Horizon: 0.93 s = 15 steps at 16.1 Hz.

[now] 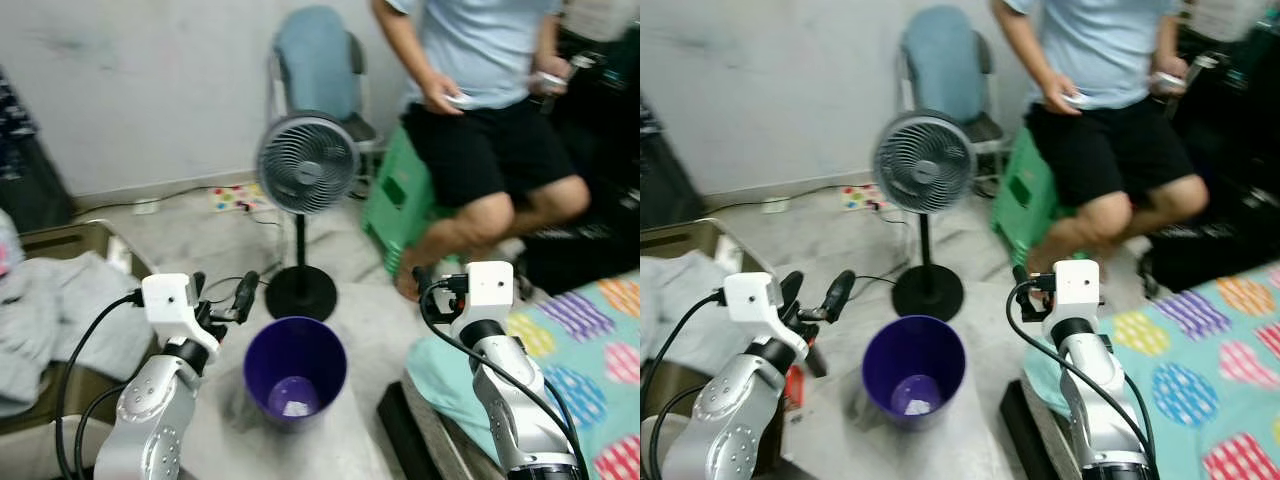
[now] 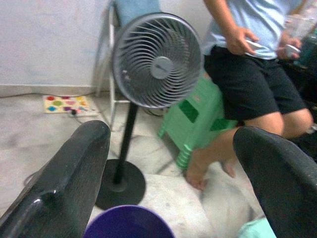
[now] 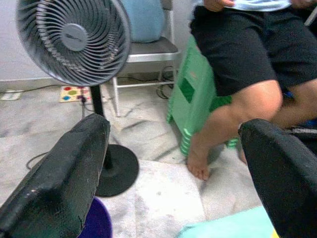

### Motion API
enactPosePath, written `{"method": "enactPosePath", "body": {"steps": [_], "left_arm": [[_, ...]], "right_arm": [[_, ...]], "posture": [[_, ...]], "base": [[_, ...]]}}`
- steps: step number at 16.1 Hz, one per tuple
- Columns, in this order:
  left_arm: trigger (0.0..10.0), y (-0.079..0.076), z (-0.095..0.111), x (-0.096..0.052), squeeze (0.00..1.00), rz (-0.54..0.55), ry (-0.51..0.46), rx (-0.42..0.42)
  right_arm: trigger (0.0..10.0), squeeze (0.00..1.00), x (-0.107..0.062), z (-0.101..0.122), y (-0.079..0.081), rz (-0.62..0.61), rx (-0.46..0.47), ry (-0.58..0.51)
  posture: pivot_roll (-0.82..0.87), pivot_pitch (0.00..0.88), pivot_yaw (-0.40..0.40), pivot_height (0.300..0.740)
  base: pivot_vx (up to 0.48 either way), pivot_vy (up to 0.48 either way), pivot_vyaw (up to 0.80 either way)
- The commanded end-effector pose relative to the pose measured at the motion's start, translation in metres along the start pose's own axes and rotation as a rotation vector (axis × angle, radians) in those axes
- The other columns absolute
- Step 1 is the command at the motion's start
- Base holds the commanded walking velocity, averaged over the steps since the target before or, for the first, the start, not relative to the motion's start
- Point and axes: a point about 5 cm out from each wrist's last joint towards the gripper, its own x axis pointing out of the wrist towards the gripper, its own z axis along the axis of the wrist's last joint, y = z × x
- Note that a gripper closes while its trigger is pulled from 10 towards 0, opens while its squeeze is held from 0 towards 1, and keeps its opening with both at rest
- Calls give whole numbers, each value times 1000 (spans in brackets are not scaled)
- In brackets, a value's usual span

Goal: Clean up the room

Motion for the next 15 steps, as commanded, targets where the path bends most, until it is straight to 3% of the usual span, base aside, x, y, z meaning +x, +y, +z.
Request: {"method": "enactPosePath", "body": {"steps": [1, 6, 9, 15], "left_arm": [[10000, 0, -1, 0, 0, -7, 7, -3], [10000, -6, 1, 0, 0, -53, -14, -11], [10000, -6, 0, 0, 0, -57, -11, -12], [10000, -6, 0, 1, 0, -59, -4, -6]], "right_arm": [[10000, 0, 0, 1, 0, 2, 0, -9], [10000, 0, 0, 1, 0, 5, -6, -14], [10000, 0, 0, 1, 0, 6, -5, -17], [10000, 0, 1, 2, 1, 6, -4, -20]], "posture": [[-110, 0, -9, 740], [-112, 0, -12, 740], [-112, 0, -12, 740], [-114, 0, -9, 740]], "base": [[0, 0, -800], [0, 0, -800], [263, 0, -596], [227, 0, 0]]}}
